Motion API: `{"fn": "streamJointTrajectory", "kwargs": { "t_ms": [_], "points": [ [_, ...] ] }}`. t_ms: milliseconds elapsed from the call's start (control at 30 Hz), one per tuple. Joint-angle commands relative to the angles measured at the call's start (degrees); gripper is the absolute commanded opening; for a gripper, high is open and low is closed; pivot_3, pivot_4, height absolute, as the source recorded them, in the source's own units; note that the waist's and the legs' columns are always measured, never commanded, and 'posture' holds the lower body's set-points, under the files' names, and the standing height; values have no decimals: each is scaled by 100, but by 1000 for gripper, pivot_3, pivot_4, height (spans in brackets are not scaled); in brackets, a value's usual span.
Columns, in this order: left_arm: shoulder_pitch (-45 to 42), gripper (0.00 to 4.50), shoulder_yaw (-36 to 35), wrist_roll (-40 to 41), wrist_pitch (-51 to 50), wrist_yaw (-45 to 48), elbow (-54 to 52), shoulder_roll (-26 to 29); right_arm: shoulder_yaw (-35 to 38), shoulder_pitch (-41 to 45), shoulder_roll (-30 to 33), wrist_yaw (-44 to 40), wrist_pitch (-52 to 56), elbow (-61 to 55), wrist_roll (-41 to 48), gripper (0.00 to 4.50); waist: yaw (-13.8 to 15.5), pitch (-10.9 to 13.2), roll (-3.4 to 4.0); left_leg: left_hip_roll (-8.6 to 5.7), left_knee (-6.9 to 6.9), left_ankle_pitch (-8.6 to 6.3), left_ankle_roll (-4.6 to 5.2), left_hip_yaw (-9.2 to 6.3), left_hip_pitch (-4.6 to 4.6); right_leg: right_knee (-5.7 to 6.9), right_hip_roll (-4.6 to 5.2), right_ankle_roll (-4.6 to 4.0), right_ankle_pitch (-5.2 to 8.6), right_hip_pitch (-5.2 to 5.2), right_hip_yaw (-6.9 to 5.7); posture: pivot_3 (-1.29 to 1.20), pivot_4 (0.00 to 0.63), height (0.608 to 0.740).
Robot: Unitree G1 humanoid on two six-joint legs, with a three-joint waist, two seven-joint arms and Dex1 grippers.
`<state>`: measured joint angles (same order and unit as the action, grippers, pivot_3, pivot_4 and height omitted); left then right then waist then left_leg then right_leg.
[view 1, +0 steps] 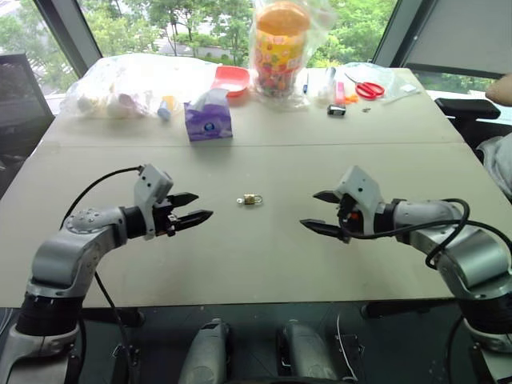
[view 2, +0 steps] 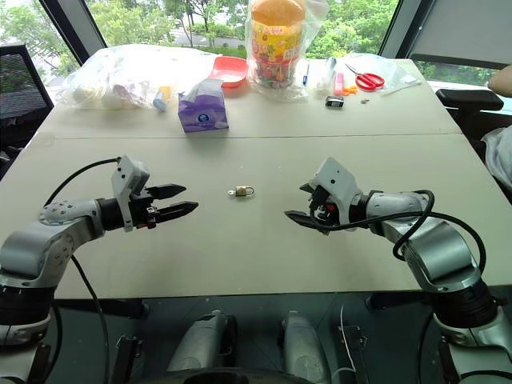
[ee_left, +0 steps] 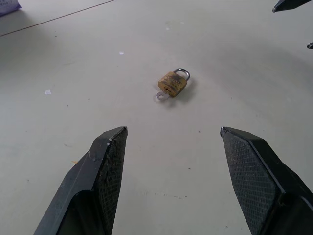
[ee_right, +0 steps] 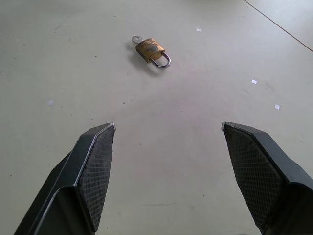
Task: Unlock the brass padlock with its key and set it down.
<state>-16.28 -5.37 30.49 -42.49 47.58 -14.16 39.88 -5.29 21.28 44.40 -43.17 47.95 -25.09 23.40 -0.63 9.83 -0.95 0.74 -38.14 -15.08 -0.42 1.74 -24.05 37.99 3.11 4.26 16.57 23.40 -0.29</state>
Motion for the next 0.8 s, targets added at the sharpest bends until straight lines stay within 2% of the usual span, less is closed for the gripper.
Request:
{"fn": "streamJointTrajectory", "kwargs": {
  "t_ms": [33,500,667,800],
  "points": [
    [25,3171,-115,40,146,12,-94,0,-2,118,-30,-2,-122,-79,-55,3649,1,0,0,0,0,0,0,0,0,0,0,0,0,0,0,0,150,740],
    [-125,3171,60,-129,278,16,183,5,-155,382,-188,0,-227,173,-222,3649,-3,0,0,-1,0,0,0,0,0,0,4,-1,0,1,0,0,150,740],
    [-544,3171,219,-343,568,381,678,199,-759,1082,-555,-124,-427,1020,-600,3649,-19,1,1,-2,0,0,-1,1,0,1,4,-3,-1,3,0,0,150,740],
    [-832,3171,766,-862,983,1122,1116,760,-1453,1903,-1008,-629,-664,2043,-881,3649,-57,3,5,-2,3,0,-1,6,1,3,2,-5,-3,8,-1,0,150,740]
  ]
}}
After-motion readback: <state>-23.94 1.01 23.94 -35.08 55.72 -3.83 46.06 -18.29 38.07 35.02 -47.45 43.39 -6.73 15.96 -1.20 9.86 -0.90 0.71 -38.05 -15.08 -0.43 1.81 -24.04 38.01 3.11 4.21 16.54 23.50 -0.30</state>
